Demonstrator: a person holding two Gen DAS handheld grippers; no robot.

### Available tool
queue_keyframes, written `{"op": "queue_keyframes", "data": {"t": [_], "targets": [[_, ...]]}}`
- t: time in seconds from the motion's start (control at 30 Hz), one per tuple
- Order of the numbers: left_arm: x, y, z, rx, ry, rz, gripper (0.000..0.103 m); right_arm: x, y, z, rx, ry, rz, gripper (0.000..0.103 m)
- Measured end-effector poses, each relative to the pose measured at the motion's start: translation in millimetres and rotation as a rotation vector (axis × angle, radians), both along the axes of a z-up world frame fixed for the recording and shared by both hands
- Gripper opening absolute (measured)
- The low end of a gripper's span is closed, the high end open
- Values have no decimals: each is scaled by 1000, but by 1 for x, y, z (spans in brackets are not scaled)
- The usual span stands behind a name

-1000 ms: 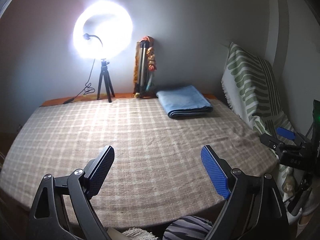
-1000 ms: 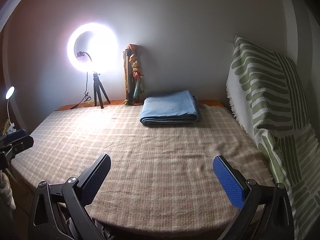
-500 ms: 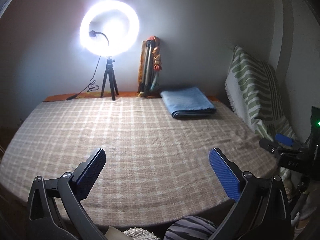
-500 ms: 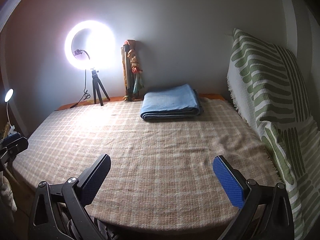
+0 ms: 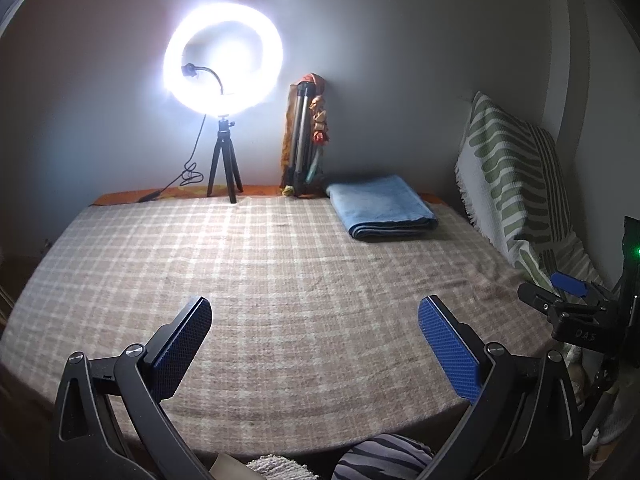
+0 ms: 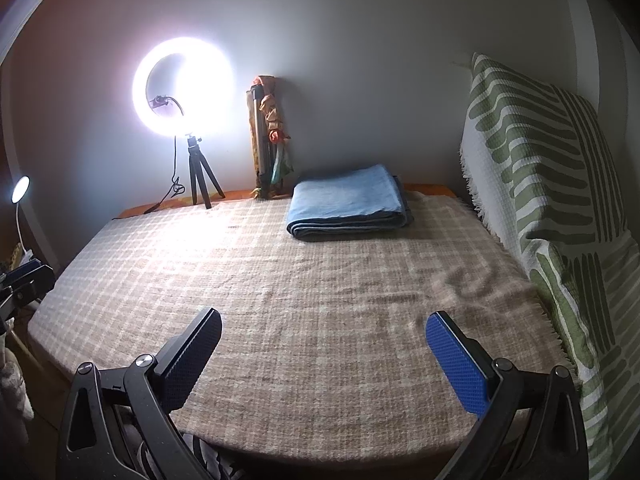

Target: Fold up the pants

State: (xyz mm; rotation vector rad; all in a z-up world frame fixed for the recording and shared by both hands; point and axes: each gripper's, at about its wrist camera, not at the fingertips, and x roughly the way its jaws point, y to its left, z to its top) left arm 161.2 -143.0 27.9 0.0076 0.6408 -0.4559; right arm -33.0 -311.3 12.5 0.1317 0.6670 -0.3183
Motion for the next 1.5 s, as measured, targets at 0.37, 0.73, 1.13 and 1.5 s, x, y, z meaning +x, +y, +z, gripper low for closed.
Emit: {"op": "queue_keyframes", "data": {"t": [0.37, 0.73, 1.13, 1.5], "targets": [[0, 1, -2, -1, 10, 1, 103, 1, -1, -5, 32, 11, -5, 103], [-1, 0, -4, -5, 17, -7, 103, 1, -1, -7, 41, 12, -7, 103], [-1, -1, -4, -5, 18, -12, 103, 0, -3, -8, 53, 11, -14, 103], [0, -2, -5, 0, 18, -18, 103, -1, -3, -12, 64, 21, -17, 103]]}}
